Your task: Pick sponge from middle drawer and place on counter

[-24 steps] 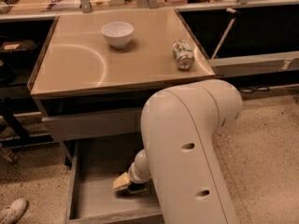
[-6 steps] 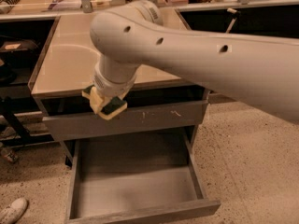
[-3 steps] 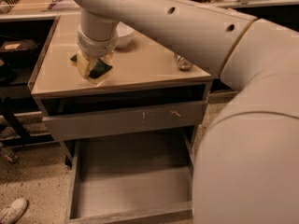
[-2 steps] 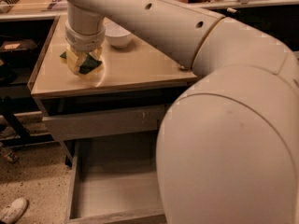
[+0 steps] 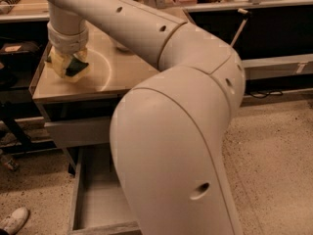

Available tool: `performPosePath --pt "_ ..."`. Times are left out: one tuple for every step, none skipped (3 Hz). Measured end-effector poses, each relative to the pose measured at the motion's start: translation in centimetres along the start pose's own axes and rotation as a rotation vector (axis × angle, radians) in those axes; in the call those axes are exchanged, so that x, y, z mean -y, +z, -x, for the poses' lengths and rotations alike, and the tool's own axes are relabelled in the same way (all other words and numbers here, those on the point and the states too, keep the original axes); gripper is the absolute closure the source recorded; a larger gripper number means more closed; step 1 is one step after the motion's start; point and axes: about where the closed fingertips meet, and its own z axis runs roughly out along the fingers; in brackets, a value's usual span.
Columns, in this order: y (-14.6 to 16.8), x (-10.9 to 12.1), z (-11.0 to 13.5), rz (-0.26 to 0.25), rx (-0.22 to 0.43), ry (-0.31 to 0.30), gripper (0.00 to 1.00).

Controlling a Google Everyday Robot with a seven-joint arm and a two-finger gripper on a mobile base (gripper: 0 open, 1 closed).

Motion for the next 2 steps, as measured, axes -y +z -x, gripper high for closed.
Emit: performPosePath --pt "1.8 -0.5 1.1 0.012 -0.017 -0.018 1.00" --pt "4.5 0.3 0.7 0.016 -0.051 -0.007 1.00"
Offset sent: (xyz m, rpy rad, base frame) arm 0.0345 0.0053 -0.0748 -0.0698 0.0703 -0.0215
